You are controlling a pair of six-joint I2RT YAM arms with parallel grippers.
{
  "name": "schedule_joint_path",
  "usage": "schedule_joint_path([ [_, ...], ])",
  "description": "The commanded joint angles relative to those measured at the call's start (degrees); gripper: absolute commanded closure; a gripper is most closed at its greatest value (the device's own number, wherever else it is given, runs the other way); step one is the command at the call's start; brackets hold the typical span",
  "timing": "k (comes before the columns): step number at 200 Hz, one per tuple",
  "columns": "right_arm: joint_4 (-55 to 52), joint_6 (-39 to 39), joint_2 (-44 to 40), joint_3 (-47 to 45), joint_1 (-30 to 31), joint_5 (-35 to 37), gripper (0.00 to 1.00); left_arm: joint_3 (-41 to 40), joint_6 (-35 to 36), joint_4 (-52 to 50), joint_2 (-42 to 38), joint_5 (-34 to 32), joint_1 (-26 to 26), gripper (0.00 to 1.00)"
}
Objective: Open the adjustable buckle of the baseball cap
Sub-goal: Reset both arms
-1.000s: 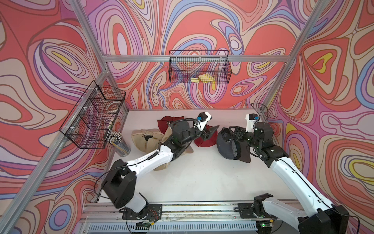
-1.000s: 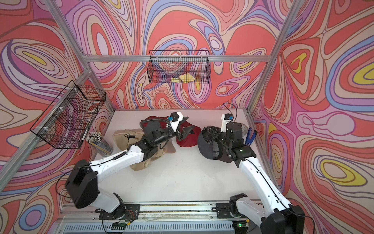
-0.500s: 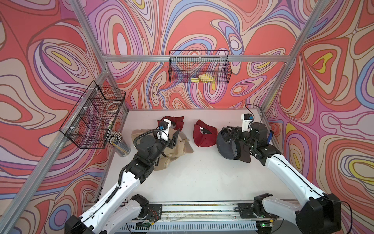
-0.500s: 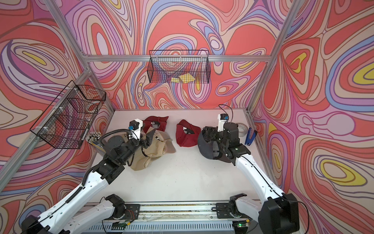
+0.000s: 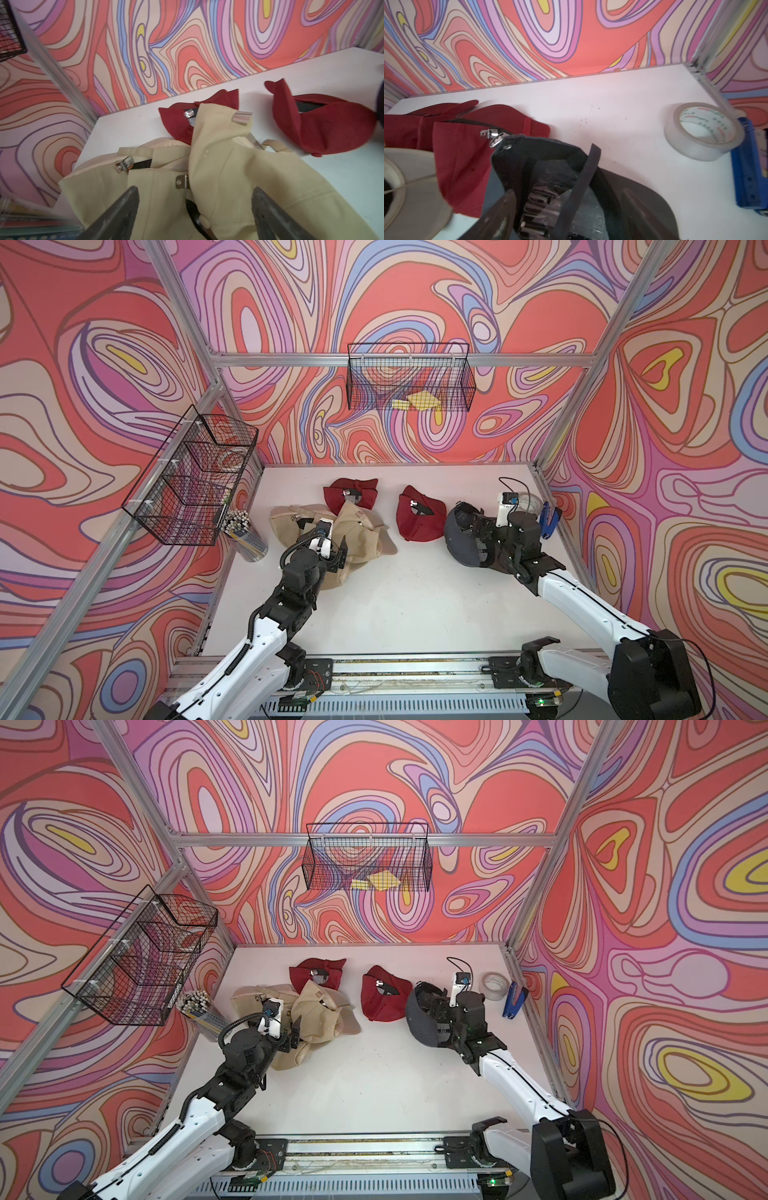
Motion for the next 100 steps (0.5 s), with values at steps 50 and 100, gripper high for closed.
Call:
schedule_joint_path([
  [50,26.1,-7.0,0.5,-12.7,0.0,9.6,0.17,-11.6,0.3,16.8,-0.7,-1.3,5.6,0.08],
  [100,47.5,-13.9,9.7,-19.2,0.0,8.0,0.17,-13.2,0.4,24.5,5.5,3.7,8.4,0.06],
])
